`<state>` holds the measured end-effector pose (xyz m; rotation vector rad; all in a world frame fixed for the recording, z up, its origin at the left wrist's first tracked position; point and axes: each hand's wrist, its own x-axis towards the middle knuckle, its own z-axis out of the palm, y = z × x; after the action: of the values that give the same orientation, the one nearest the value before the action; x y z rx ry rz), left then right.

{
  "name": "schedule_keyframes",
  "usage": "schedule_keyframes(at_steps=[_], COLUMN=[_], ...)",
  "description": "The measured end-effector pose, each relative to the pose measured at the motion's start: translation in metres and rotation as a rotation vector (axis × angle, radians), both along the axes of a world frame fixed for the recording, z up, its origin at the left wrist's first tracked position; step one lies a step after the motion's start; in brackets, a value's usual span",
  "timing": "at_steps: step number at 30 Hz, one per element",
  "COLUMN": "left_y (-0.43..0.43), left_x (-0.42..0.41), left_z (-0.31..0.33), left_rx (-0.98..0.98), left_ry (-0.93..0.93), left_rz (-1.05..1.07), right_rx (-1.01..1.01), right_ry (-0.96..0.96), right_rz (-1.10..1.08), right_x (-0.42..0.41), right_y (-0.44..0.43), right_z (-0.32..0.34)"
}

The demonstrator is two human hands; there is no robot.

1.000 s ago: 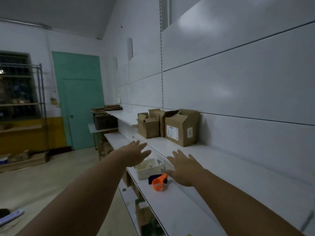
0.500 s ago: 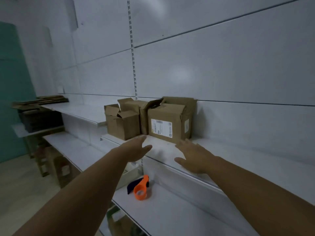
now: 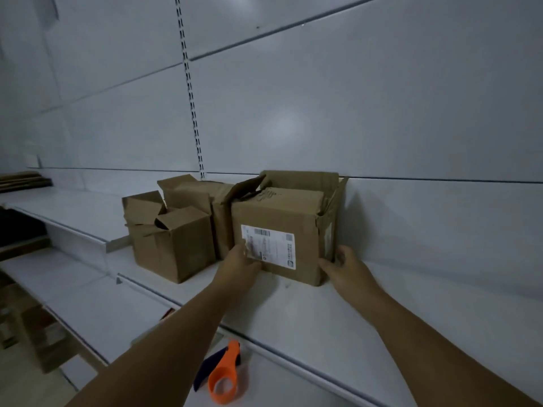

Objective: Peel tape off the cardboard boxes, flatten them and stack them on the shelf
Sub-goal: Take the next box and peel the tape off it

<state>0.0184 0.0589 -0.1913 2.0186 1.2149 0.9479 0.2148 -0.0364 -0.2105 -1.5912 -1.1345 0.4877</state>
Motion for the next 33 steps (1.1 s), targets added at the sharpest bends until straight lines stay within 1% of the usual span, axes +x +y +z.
schedule_keyframes(at_steps=[2, 4, 6, 8, 10, 14, 18, 20, 22, 25, 27, 28, 31, 33], left_y=[0.010, 0.016, 0.022, 0.028, 0.038, 0.046, 0.039, 0.029, 0.016, -0.007, -0.014, -0.017, -0.026, -0.030], left_x=[0.013, 0.030, 0.044, 0.052, 0.053, 0.048, 0.051, 0.048, 0.042, 0.026, 0.014, 0.008, -0.005, -0.009], left_z=[0.001, 0.002, 0.003, -0.002, -0.010, -0.018, -0.015, -0.011, -0.003, 0.015, 0.037, 0.052, 0.107, 0.142], left_rx=[-0.034, -0.090, -0.117, -0.103, -0.110, -0.234, -0.282, -0.277, -0.220, -0.054, 0.045, 0.085, 0.231, 0.366], left_ry=[-0.143, -0.327, -0.439, -0.433, -0.436, -0.588, -0.580, -0.620, -0.706, -0.807, -0.834, -0.834, -0.760, -0.603], left_rz=[0.062, 0.140, 0.201, 0.229, 0.179, 0.079, -0.050, -0.101, -0.161, -0.292, -0.377, -0.428, -0.613, -0.650], right_rx=[0.009, -0.009, 0.039, 0.083, 0.094, 0.139, 0.169, 0.194, 0.220, 0.257, 0.249, 0.202, 0.083, 0.017], right_ry=[0.013, -0.009, 0.044, 0.092, 0.102, 0.123, 0.129, 0.080, 0.019, -0.008, -0.001, -0.011, -0.053, -0.076], right_rz=[-0.017, -0.050, -0.017, 0.044, 0.049, -0.033, -0.138, -0.222, -0.342, -0.511, -0.530, -0.527, -0.492, -0.453], right_x=[0.010, 0.017, 0.023, 0.027, 0.032, 0.038, 0.033, 0.028, 0.020, 0.011, 0.007, 0.005, 0.000, -0.004], right_y=[0.004, 0.004, 0.001, -0.003, -0.006, -0.013, -0.023, -0.028, -0.037, -0.061, -0.078, -0.087, -0.109, -0.117], right_z=[-0.003, -0.005, -0.003, 0.000, 0.000, -0.002, -0.001, 0.006, 0.021, 0.058, 0.092, 0.110, 0.155, 0.174])
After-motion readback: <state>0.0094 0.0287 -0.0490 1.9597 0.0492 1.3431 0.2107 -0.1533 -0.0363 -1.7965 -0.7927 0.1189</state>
